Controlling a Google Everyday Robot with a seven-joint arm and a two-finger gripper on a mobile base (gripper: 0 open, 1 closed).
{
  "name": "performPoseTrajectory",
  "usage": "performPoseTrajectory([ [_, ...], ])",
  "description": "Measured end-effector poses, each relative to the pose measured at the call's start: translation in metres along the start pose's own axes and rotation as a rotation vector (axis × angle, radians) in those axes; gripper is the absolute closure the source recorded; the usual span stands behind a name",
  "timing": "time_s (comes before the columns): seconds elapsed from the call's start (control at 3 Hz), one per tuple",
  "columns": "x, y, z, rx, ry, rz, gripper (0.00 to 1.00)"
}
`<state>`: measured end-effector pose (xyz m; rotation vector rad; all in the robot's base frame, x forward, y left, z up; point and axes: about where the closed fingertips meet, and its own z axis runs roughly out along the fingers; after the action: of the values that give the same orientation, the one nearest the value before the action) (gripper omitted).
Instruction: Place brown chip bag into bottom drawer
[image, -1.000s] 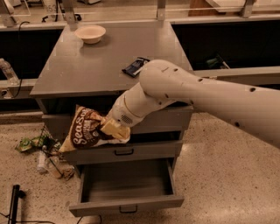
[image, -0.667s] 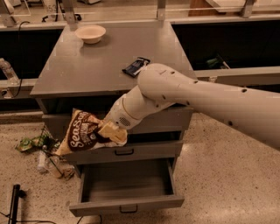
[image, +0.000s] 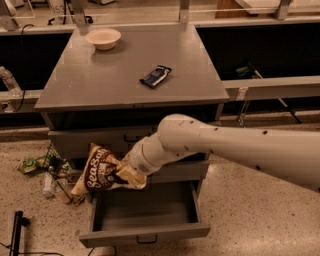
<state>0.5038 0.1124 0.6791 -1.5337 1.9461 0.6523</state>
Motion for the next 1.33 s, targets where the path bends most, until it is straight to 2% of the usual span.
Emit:
performPoseTrajectory([
  [0.33, 0.023, 0.004, 0.022, 0.038, 0.009, 0.004, 1.00],
  [0.67, 0.052, 0.007, 0.054, 0.050, 0.026, -0.001, 1.00],
  [1.0, 0.052, 0.007, 0.054, 0.051, 0.025, -0.001, 1.00],
  [1.33, 0.071, 0.002, 0.067, 0.069, 0.026, 0.028, 1.00],
])
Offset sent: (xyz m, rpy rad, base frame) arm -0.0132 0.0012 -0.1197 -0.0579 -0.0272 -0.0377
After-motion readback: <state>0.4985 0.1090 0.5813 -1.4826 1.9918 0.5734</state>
